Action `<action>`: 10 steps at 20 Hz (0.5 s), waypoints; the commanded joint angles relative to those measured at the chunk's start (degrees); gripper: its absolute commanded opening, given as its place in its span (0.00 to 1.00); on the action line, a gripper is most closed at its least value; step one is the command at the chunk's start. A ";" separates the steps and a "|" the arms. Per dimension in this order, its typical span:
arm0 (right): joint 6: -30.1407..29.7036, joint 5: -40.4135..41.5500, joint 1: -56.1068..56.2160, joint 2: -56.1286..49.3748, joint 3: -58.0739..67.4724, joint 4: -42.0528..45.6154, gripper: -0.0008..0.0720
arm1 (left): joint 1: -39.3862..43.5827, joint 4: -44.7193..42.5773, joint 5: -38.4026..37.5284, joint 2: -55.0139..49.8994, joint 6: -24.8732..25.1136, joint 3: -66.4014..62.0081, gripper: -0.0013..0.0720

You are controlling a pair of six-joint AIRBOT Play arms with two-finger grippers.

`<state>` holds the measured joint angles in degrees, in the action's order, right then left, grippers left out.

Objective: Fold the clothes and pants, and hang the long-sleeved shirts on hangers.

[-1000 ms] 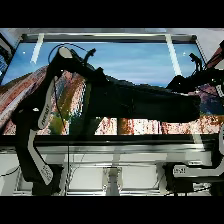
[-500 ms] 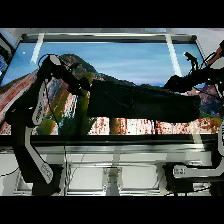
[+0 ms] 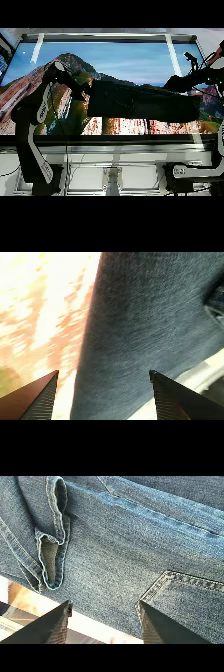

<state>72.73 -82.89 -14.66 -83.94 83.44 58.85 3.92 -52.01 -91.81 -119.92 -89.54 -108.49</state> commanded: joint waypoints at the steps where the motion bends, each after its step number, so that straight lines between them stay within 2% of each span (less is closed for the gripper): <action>1: 0.02 0.00 0.04 0.00 0.00 0.00 0.67 | 0.52 2.78 2.40 -1.09 -0.09 0.04 0.89; 4: 0.04 0.00 0.04 0.00 0.00 -0.02 0.67 | 2.05 2.80 3.63 -2.36 -0.11 0.04 0.89; 6: 0.04 0.00 0.07 0.00 0.00 -0.02 0.67 | 3.26 2.78 4.39 -3.48 -0.31 0.04 0.85; 7: 0.04 0.00 0.04 0.00 0.00 -0.02 0.67 | 3.69 2.80 5.05 -3.91 -0.31 0.04 0.67; 8: 0.04 0.00 0.04 0.00 0.00 -0.04 0.67 | 4.09 2.78 5.75 -4.07 -0.31 0.04 0.44; 10: 0.07 -0.02 0.07 0.00 0.00 -0.04 0.67 | 4.24 2.78 4.85 -3.85 -0.28 -0.44 0.13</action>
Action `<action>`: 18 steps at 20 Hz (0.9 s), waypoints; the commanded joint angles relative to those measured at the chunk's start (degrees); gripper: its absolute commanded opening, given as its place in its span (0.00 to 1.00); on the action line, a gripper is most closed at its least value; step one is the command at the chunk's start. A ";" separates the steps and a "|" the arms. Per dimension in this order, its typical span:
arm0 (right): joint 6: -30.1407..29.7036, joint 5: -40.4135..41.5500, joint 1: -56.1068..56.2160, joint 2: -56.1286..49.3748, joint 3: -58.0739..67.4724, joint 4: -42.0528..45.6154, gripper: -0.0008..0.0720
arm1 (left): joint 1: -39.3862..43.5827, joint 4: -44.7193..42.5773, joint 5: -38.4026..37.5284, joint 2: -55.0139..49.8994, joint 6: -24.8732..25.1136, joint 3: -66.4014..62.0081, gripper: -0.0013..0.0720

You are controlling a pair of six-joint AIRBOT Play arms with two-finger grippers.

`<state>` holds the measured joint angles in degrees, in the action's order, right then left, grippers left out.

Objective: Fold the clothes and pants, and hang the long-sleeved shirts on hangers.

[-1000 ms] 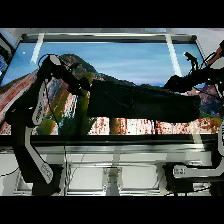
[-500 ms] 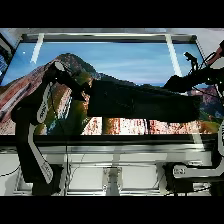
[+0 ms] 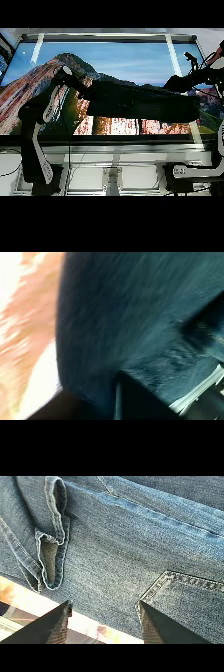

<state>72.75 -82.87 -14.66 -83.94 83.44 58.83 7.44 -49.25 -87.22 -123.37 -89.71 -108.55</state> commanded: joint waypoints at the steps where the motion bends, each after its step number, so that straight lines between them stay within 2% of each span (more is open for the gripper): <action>1: 0.04 -0.04 0.07 0.00 0.00 -0.02 0.67 | 0.24 -0.09 -2.25 -0.13 -0.09 -1.11 0.05; 3: 0.07 -0.07 0.07 0.00 0.00 -0.20 0.67 | -1.88 -2.23 -10.82 1.22 -0.17 -3.69 0.04; 5: 0.24 -0.09 0.07 0.00 0.00 -1.03 0.67 | -4.74 -8.90 -19.04 4.52 -2.10 -7.23 0.04; 9: 1.07 0.59 1.81 0.00 0.00 -7.28 0.67 | -12.20 -11.63 -18.88 16.48 -3.37 -10.16 0.04; 12: 0.96 2.93 7.65 0.00 0.00 -7.54 0.67 | -18.05 -11.13 -18.91 24.87 -3.56 -10.36 0.04; 16: -0.44 8.22 16.76 -0.02 0.00 -6.08 0.67 | -22.36 -3.06 -18.82 31.76 -3.52 -10.38 0.04; 18: -0.31 9.66 20.28 0.00 0.02 -5.55 0.67 | -22.47 -2.49 -18.82 33.51 -3.56 -10.38 0.04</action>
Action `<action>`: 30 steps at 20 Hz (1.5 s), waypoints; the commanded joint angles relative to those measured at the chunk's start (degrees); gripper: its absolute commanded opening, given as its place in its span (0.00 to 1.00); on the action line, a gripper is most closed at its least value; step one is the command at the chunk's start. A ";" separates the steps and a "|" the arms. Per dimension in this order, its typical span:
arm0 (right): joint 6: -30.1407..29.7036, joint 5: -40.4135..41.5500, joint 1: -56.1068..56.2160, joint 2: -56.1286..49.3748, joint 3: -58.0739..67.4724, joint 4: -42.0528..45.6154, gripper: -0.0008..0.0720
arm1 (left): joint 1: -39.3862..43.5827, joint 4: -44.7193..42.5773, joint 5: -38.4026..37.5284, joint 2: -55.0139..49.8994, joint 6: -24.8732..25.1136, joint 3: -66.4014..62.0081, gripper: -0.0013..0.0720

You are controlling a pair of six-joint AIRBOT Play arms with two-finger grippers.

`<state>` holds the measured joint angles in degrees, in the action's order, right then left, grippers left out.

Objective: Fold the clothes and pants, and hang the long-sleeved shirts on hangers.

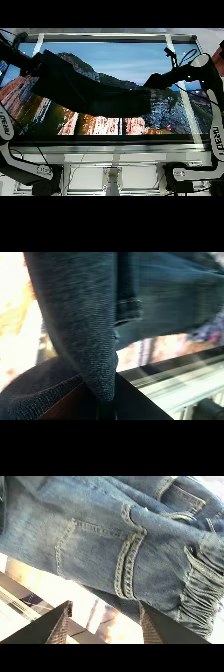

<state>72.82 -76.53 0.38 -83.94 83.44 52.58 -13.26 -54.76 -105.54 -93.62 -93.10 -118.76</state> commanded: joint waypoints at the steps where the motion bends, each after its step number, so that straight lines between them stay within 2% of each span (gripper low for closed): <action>1: -1.18 4.11 6.80 -0.04 0.00 1.53 0.67 | -1.53 3.39 -0.57 4.15 -1.11 -0.17 0.04; 4: -1.73 6.62 9.01 -0.04 0.02 4.55 0.67 | 0.81 14.01 -0.42 3.89 -2.12 -0.17 0.04; 8: -1.73 5.03 8.87 0.00 0.02 5.16 0.67 | 3.93 8.46 -0.52 3.85 -2.08 -0.15 0.04; 10: -1.64 4.52 8.90 0.00 0.02 5.18 0.67 | 3.96 8.92 -0.59 3.85 -2.05 -0.15 0.04; 12: -0.90 6.84 9.07 -0.02 0.02 1.44 0.67 | 4.35 12.57 -0.57 3.85 -1.81 -0.15 0.04; 14: -1.77 11.28 10.29 -0.02 0.02 -4.66 0.60 | 5.53 14.23 -0.57 3.85 -1.90 -0.15 0.04; 17: -3.56 13.51 12.17 -0.04 0.13 -5.03 0.60 | 8.39 13.70 -0.52 3.76 -2.12 -0.15 0.04; 21: -3.43 12.79 11.13 -0.02 0.13 0.04 0.60 | 14.73 4.96 -0.52 1.99 -2.97 -0.15 0.04; 25: -2.82 13.27 10.25 -0.13 0.09 -1.68 0.59 | 17.75 3.56 -0.50 -0.52 -3.54 -0.15 0.04; 26: -3.02 14.73 11.34 -0.37 0.09 -3.58 0.52 | 17.90 3.80 -0.50 -1.05 -3.82 -0.17 0.04; 28: -3.67 20.04 15.08 -1.95 0.09 -3.58 0.29 | 17.84 3.89 -0.50 -1.16 -3.82 -0.17 0.04; 29: -3.72 21.86 17.09 -3.45 0.09 -3.63 0.14 | 17.40 3.96 -0.50 -1.03 -4.00 -0.17 0.04; 30: -3.72 23.04 19.34 -5.64 0.11 -4.09 0.07 | 16.83 4.04 -0.52 -0.92 -4.76 -0.17 0.04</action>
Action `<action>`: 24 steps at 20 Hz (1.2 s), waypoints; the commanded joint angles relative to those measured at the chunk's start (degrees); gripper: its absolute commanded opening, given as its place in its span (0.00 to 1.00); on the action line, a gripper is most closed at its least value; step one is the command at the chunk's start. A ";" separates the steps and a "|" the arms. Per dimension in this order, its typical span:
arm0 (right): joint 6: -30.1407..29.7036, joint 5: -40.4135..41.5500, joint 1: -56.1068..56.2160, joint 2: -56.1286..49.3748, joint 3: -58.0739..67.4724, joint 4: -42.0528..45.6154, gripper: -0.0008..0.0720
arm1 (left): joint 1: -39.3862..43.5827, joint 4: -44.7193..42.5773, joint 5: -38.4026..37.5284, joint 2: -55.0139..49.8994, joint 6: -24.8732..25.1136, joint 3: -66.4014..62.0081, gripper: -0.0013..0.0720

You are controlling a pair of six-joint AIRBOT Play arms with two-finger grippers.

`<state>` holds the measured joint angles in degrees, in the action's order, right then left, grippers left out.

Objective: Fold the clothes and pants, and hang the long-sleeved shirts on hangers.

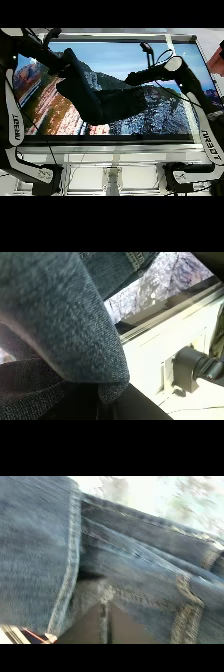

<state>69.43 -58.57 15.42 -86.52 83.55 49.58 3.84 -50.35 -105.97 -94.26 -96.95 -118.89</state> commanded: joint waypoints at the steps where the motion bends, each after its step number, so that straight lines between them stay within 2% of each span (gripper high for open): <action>1: -0.33 5.81 6.60 -5.64 0.09 -1.92 0.07 | -0.85 -0.15 -0.09 -0.28 -1.73 -0.04 0.04; 7: -0.57 1.44 16.48 -17.97 4.63 -6.29 0.07 | -3.48 -0.04 -0.07 -0.28 -3.45 -0.04 0.04; 20: -0.33 2.36 23.76 -24.33 8.83 -11.32 0.07 | -3.87 -0.35 -0.04 -0.37 -3.41 -0.02 0.04; 22: 0.61 -1.88 21.59 -24.30 9.27 -11.04 0.07 | -3.87 -1.14 -0.07 -0.42 -3.41 0.00 0.04; 24: 2.16 -10.03 17.44 -24.28 11.41 -10.08 0.07 | -3.82 -2.19 -0.11 -0.46 -3.41 -0.02 0.04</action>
<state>69.84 -60.49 36.29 -110.63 93.25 39.16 0.03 -51.00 -106.00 -94.63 -100.33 -118.89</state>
